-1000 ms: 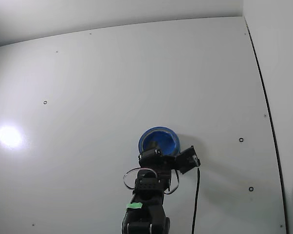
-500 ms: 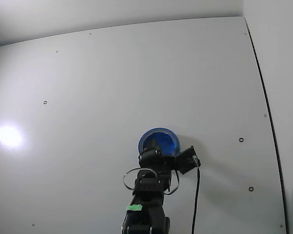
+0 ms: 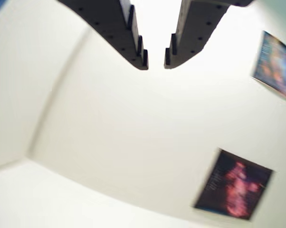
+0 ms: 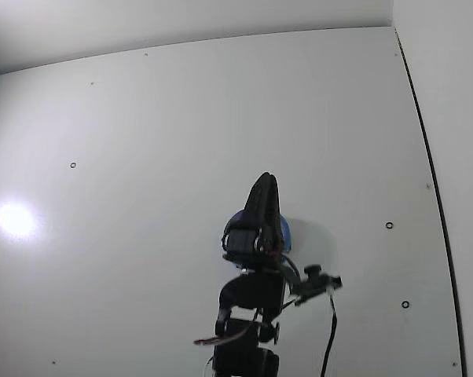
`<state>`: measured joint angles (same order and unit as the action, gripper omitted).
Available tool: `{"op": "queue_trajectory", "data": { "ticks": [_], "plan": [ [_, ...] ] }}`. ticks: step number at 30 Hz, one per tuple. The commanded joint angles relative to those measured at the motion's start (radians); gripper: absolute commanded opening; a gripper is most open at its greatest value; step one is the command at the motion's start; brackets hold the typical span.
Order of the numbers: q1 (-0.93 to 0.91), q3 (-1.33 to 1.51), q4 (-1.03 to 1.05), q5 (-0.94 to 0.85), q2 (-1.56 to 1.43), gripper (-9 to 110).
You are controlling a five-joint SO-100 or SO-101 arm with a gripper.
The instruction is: Grasp a block and put it in the bin.
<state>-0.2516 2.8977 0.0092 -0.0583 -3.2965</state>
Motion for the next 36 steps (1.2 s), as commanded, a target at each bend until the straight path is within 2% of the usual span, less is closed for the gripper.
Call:
{"op": "queue_trajectory", "data": {
  "ticks": [1,5,10,14,18,23,29,36],
  "plan": [
    [0.002,-0.017,0.005,0.000,0.083,4],
    [0.087,0.137,0.104,0.021,0.098,4],
    [0.230,0.301,0.446,0.092,0.129,4],
    [0.307,0.273,0.732,0.161,0.104,4],
    [0.316,0.245,0.907,0.186,0.023,4],
    [0.316,0.241,0.945,0.186,-0.063,4],
    [0.316,0.241,0.954,0.186,-0.066,0],
    [0.316,0.239,0.954,0.183,-0.066,0]
  ]
}}
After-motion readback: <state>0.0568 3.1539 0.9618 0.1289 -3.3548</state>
